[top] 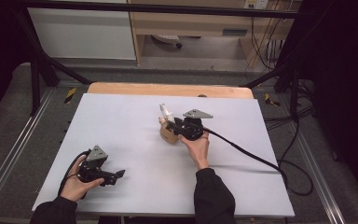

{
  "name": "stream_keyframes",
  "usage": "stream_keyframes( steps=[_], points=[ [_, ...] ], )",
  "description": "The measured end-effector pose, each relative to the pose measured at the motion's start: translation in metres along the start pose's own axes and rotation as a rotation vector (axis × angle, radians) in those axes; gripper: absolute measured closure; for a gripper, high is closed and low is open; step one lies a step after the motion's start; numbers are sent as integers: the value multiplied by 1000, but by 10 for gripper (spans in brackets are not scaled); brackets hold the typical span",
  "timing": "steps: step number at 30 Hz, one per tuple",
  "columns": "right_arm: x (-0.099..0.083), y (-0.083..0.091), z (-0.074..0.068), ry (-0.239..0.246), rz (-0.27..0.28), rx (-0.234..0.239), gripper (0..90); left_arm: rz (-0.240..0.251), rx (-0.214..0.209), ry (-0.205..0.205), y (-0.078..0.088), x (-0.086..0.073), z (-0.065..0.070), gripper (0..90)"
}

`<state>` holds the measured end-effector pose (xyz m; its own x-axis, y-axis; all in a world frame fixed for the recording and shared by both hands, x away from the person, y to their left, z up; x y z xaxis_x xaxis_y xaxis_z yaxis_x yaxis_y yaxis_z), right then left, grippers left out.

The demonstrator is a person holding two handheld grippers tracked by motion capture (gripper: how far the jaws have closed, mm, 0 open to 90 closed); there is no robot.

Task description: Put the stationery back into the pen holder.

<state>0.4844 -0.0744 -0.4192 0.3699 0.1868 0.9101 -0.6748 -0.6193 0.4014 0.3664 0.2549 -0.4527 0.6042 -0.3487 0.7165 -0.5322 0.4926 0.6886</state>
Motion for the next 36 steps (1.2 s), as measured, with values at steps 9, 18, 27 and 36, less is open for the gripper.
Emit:
stream_keyframes(
  steps=[9,18,27,36],
  points=[
    [15,24,1,32,-27,16,406,-1,1,0,0,0,0,53],
    [23,47,5,75,-122,47,142,-4,3,-3,0,0,0,53],
    [25,69,9,79,-189,54,39,-4,7,0,0,0,-1,46],
    [3,94,18,89,-229,76,7,-5,11,4,-1,-1,0,40]
  ],
)
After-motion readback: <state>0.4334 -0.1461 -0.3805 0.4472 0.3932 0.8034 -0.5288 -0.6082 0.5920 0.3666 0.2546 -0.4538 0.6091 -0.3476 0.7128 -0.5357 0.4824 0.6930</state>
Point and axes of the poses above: each handheld gripper's, and its own axes: y roughly backward along the jaws, x roughly out of its top, z roughly to its right, the point moved 1 cm from there along -y, roughly forward along the jaws, and after that the axes turned 5 degrees about y, right-handed, at the moved point
